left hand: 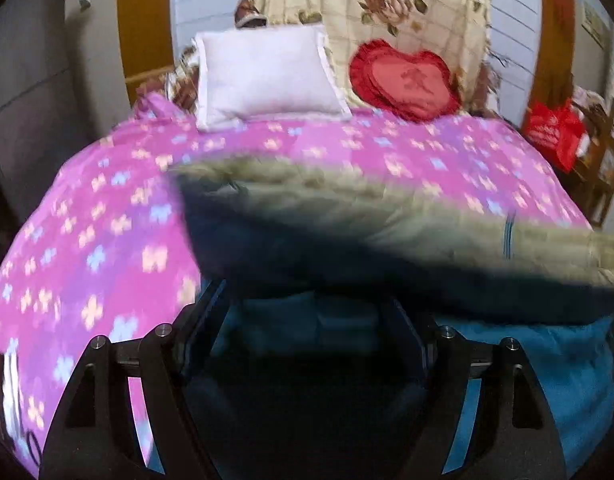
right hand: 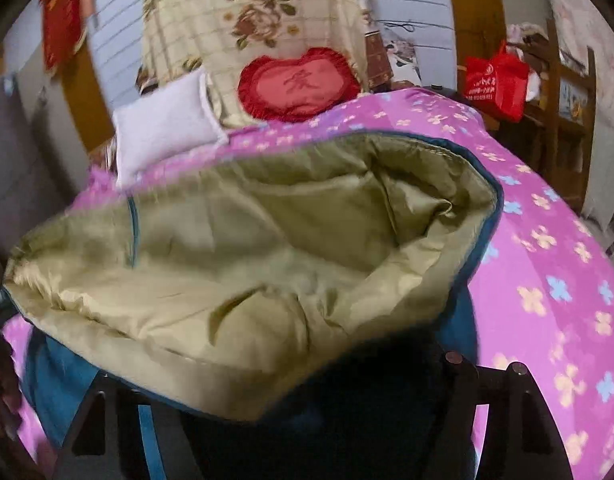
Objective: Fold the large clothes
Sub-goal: 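Lower the folded hem onto the collar and press it flat with both grippers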
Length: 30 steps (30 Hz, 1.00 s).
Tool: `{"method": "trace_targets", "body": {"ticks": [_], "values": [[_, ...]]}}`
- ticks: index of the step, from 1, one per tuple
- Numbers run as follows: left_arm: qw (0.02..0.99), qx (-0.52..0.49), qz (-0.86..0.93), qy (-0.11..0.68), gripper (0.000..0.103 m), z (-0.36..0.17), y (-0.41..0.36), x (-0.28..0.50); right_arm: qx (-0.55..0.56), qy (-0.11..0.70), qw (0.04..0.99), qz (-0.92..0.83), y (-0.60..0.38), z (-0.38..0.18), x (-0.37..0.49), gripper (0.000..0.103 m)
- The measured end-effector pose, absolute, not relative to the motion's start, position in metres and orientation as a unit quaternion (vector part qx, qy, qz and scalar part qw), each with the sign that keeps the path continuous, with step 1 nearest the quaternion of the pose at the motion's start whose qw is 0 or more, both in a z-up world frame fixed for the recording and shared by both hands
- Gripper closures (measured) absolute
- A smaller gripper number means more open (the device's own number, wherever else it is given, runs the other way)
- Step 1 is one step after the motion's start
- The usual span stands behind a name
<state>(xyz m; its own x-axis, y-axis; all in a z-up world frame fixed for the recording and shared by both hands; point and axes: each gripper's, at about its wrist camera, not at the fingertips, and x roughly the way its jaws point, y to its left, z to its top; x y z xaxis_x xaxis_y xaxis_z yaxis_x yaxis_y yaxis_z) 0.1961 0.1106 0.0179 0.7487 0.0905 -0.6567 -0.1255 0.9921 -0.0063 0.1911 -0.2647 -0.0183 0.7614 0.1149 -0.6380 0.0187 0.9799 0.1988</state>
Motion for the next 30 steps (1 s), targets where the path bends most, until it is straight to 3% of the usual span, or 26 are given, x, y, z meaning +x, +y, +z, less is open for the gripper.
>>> {"method": "trace_targets", "body": {"ticks": [3,8,12,15,17,21,30], "values": [[0.935,-0.027,0.065,0.349,0.026,0.020,0.116,0.215,0.142,0.340,0.930,0.006,-0.275,-0.019,0.204,0.009],[0.933,-0.002,0.070,0.353,0.026,0.005,0.116,0.212,0.106,0.359,0.927,-0.033,-0.261,-0.007,0.201,0.009],[0.931,0.027,0.073,0.357,0.026,-0.009,0.108,0.210,0.035,0.354,0.934,0.019,-0.220,0.004,0.189,0.000],[0.930,0.032,0.085,0.357,0.026,-0.014,0.108,0.212,-0.019,0.320,0.945,0.060,-0.195,0.002,0.190,0.000],[0.926,0.026,0.092,0.366,0.026,-0.021,0.111,0.217,-0.034,0.348,0.935,0.064,-0.194,-0.015,0.207,0.000],[0.918,-0.019,0.085,0.388,0.024,-0.037,0.118,0.229,0.065,0.419,0.902,0.078,-0.238,-0.057,0.242,0.000],[0.915,-0.028,0.087,0.393,0.019,-0.055,0.109,0.243,0.069,0.440,0.895,0.015,-0.260,-0.075,0.263,0.000]]}}
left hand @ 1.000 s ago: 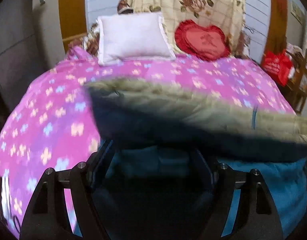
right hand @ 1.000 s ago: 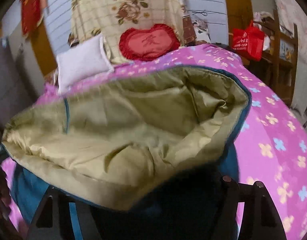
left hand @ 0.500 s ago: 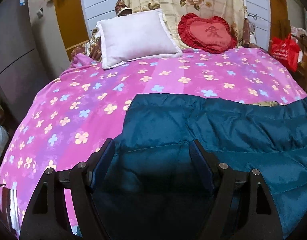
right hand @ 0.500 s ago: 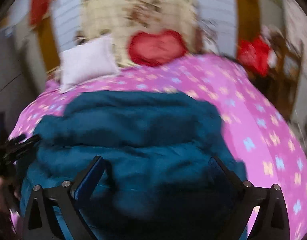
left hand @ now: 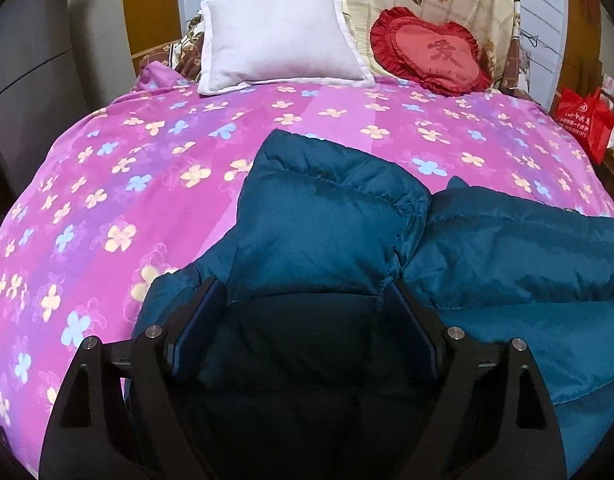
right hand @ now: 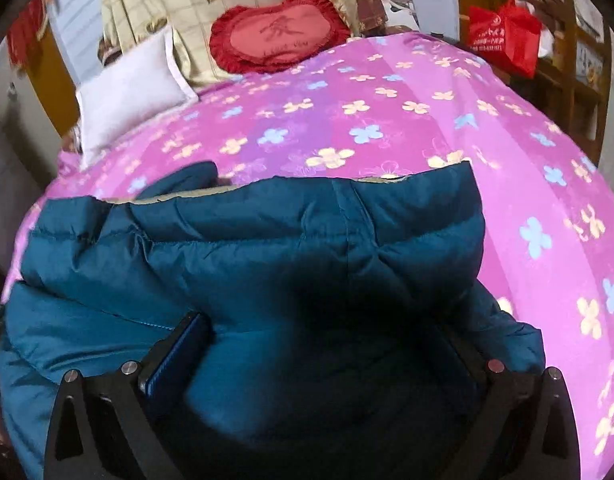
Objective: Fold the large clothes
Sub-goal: 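Lower the folded hem onto the collar and press it flat with both grippers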
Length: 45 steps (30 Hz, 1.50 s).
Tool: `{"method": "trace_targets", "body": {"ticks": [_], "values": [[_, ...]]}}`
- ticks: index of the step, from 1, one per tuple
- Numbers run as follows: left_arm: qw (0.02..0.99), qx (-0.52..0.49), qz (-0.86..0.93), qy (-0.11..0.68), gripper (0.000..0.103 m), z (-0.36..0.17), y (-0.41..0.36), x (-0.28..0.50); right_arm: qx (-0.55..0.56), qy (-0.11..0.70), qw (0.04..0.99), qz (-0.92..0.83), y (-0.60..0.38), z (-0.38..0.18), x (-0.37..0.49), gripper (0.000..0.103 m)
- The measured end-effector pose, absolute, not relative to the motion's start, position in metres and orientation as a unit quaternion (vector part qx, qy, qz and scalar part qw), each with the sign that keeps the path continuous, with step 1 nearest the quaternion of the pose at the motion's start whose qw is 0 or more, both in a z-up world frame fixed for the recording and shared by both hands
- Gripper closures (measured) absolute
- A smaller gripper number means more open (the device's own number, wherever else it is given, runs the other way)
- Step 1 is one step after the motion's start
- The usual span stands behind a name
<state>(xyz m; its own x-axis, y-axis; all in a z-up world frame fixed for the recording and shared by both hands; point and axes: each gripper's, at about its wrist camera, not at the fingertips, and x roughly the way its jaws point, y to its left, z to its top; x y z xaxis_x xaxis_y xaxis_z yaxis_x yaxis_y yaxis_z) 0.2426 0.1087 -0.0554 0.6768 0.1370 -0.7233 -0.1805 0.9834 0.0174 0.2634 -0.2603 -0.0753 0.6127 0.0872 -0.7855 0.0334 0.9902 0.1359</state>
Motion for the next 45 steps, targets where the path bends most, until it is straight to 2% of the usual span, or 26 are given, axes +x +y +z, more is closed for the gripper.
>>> {"method": "trace_targets", "body": {"ticks": [8,16,21,22,28,33,38,45], "values": [[0.910,-0.042,0.070,0.407,0.018,-0.061,0.114,0.246,0.067,0.447,0.891,0.025,-0.266,-0.067,0.255,0.000],[0.915,-0.056,0.082,0.392,0.019,-0.059,0.119,0.229,0.054,0.381,0.921,0.063,-0.215,-0.007,0.211,0.000],[0.917,-0.074,0.076,0.384,0.019,-0.058,0.125,0.219,0.019,0.420,0.902,0.097,-0.184,-0.056,0.220,0.000],[0.918,-0.077,0.074,0.383,0.019,-0.059,0.126,0.218,0.030,0.407,0.907,0.103,-0.188,-0.061,0.219,0.000],[0.920,-0.082,0.071,0.378,0.019,-0.058,0.127,0.211,0.015,0.415,0.908,0.047,-0.182,-0.045,0.226,0.000],[0.921,-0.084,0.070,0.375,0.019,-0.059,0.128,0.205,0.076,0.386,0.918,0.054,-0.174,-0.024,0.245,0.000],[0.921,-0.100,0.068,0.371,0.019,-0.059,0.134,0.201,0.089,0.450,0.888,0.048,-0.168,-0.064,0.282,0.000],[0.922,-0.096,0.068,0.369,0.019,-0.058,0.133,0.199,0.066,0.431,0.899,0.036,-0.162,-0.069,0.274,0.000]]}}
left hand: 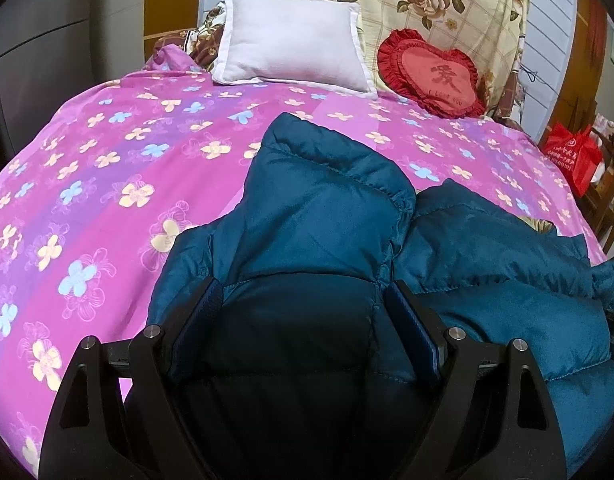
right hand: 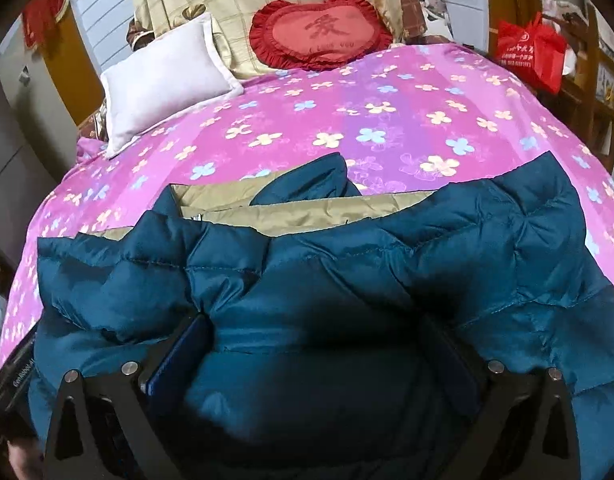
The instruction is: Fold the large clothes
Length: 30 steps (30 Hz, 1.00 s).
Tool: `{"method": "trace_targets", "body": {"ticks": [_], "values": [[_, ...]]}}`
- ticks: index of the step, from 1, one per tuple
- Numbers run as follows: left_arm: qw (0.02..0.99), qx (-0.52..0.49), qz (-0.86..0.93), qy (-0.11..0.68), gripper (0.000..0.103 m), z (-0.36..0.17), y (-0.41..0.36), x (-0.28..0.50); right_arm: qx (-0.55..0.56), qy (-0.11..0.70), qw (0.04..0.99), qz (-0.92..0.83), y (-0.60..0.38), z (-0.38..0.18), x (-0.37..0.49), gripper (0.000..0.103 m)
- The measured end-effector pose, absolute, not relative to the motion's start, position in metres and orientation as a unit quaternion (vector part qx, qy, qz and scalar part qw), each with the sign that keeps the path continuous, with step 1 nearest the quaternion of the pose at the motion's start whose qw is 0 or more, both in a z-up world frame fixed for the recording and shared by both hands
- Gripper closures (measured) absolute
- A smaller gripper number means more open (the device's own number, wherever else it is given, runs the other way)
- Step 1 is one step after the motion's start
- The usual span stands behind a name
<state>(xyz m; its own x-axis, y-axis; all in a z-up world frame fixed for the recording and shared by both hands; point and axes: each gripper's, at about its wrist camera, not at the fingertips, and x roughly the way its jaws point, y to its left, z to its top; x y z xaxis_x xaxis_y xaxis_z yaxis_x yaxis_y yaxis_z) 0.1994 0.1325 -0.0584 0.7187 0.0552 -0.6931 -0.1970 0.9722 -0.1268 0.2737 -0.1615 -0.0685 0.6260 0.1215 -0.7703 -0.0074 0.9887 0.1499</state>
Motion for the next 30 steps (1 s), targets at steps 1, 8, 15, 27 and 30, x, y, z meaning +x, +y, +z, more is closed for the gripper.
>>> {"method": "trace_targets", "body": {"ticks": [1,8,15,27,30], "values": [[0.922,-0.097,0.068,0.369,0.019,-0.058,0.133,0.199,0.067,0.430,0.899,0.036,-0.163,-0.069,0.275,0.000],[0.922,-0.097,0.068,0.369,0.019,-0.059,0.132,0.200,0.070,0.431,0.899,0.037,-0.162,-0.071,0.274,0.000],[0.921,-0.097,0.069,0.372,0.019,-0.060,0.133,0.200,0.079,0.432,0.897,0.047,-0.166,-0.060,0.262,0.000],[0.920,-0.100,0.068,0.373,0.019,-0.060,0.134,0.202,0.040,0.363,0.931,0.015,-0.182,-0.025,0.164,0.000],[0.920,-0.099,0.069,0.374,0.019,-0.061,0.134,0.202,0.037,0.406,0.913,0.022,-0.187,-0.050,0.160,0.000]]}}
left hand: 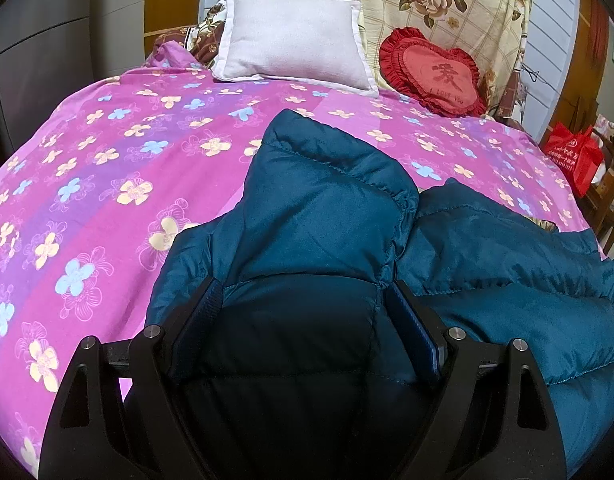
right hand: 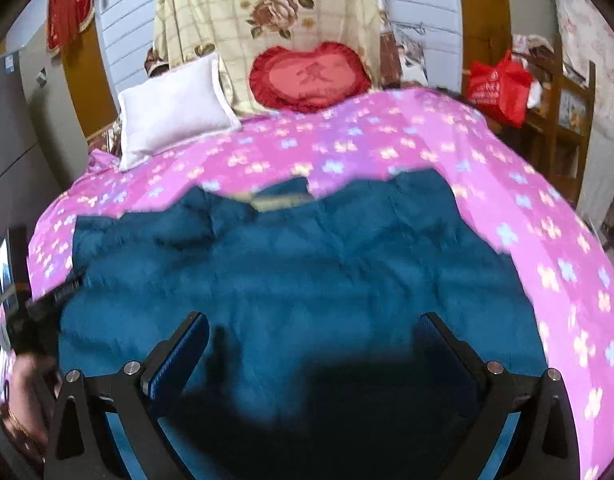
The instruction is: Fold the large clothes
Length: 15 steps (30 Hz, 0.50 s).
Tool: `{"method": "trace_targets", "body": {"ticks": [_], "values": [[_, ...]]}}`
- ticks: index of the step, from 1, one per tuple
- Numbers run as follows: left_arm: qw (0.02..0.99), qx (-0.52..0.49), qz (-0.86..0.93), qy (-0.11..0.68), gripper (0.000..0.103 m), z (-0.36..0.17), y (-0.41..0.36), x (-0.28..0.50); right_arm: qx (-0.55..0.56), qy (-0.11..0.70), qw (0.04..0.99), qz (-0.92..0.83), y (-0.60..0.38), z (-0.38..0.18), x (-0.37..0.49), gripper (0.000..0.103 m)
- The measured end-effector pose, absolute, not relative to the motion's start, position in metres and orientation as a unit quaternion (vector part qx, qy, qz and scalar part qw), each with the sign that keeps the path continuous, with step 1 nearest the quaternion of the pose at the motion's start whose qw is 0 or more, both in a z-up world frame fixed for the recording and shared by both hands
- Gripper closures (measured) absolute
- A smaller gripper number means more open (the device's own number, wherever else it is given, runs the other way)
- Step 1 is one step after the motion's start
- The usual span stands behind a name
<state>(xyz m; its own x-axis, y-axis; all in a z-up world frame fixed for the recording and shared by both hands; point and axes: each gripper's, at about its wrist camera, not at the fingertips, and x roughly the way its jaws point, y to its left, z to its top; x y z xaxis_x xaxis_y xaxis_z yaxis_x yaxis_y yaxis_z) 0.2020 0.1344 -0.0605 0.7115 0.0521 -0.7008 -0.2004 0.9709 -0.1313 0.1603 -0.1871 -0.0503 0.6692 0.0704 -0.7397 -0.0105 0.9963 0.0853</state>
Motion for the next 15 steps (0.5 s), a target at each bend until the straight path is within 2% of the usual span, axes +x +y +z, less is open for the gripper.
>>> {"method": "trace_targets", "body": {"ticks": [7,10,15], "values": [[0.913,-0.041,0.090,0.395,0.019,-0.042,0.126,0.198,-0.031,0.379,0.924,0.049,-0.182,-0.067,0.148,0.000],[0.922,-0.015,0.068,0.380,0.019,-0.025,0.127,0.171,-0.028,0.384,0.922,0.035,-0.191,-0.055,0.143,0.000],[0.925,0.032,0.052,0.375,0.019,-0.023,0.145,0.125,0.002,0.322,0.947,-0.003,-0.232,-0.025,0.106,0.000]]}}
